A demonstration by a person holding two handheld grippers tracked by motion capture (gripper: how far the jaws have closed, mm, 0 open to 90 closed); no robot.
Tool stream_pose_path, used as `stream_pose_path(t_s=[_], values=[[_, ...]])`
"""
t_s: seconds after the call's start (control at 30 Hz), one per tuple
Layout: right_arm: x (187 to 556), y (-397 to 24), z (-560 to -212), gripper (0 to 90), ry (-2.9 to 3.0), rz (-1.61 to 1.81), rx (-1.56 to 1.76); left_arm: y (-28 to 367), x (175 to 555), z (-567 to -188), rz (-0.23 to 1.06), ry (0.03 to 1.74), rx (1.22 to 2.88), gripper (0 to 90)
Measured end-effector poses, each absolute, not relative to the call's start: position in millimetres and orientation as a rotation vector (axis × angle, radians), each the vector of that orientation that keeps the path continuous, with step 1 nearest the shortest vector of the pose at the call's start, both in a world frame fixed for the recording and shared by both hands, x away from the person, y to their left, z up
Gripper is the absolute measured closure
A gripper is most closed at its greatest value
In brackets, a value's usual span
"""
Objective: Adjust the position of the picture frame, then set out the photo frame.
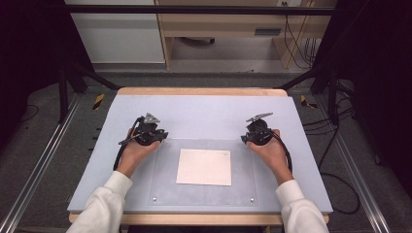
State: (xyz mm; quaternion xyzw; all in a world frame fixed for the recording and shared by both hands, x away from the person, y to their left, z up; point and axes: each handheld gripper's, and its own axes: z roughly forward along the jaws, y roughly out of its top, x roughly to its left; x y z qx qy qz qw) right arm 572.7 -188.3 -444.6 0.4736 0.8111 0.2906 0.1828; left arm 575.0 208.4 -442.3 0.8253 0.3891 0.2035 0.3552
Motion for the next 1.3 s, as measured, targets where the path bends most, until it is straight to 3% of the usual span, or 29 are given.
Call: stream_pose_path(t_s=[0.07, 0.1, 0.13, 0.23, 0.27, 0.33, 0.5, 0.67, 0.7, 0.73, 0.77, 0.8, 0.9, 0.93, 1.13, 1.3], values=[[568, -193, -441, 44.9, 2.248, 0.828, 1.308, 209, 572, -439, 0.561, 0.999, 2.127, 52.6], [568, -193, -441, 44.9, 2.248, 0.828, 1.308, 209, 570, -437, 0.576, 0.998, 2.123, 52.6], [563, -197, -439, 37.9, 2.204, 0.848, 1.286, 210, 569, -436, 0.584, 0.994, 2.114, 45.0], [560, -200, -438, 33.2, 2.182, 0.87, 1.274, 213, 567, -434, 0.586, 0.997, 2.085, 37.7], [558, -203, -438, 26.4, 2.161, 0.895, 1.279, 214, 567, -433, 0.594, 1.0, 2.077, 25.7], [557, -204, -438, 24.6, 2.158, 0.892, 1.276, 216, 566, -432, 0.589, 0.994, 2.058, 18.5], [545, -206, -437, 21.8, 2.131, 0.92, 1.223, 215, 564, -430, 0.582, 0.943, 2.034, 16.2], [537, -207, -438, 29.0, 2.107, 0.941, 1.168, 213, 559, -429, 0.634, 0.943, 1.998, 30.3], [536, -207, -439, 35.6, 2.094, 0.945, 1.141, 213, 555, -430, 0.651, 0.945, 1.979, 35.3], [536, -207, -439, 35.6, 2.094, 0.945, 1.141, 213, 555, -430, 0.651, 0.945, 1.979, 40.4], [535, -206, -439, 38.6, 2.092, 0.947, 1.139, 213, 553, -430, 0.665, 0.944, 1.965, 40.4], [536, -204, -438, 47.7, 2.083, 0.948, 1.112, 213, 552, -431, 0.663, 0.949, 1.956, 44.6], [537, -201, -437, 55.4, 2.067, 0.945, 1.111, 212, 550, -434, 0.669, 0.98, 1.937, 51.3], [539, -198, -436, 62.1, 2.06, 0.948, 1.112, 211, 548, -434, 0.681, 0.994, 1.924, 54.6], [544, -189, -441, 76.3, 2.073, 0.966, 1.115, 205, 548, -437, 0.68, 0.992, 1.928, 67.4], [546, -187, -441, 83.6, 2.068, 0.977, 1.115, 204, 549, -441, 0.691, 1.03, 1.919, 70.6]])
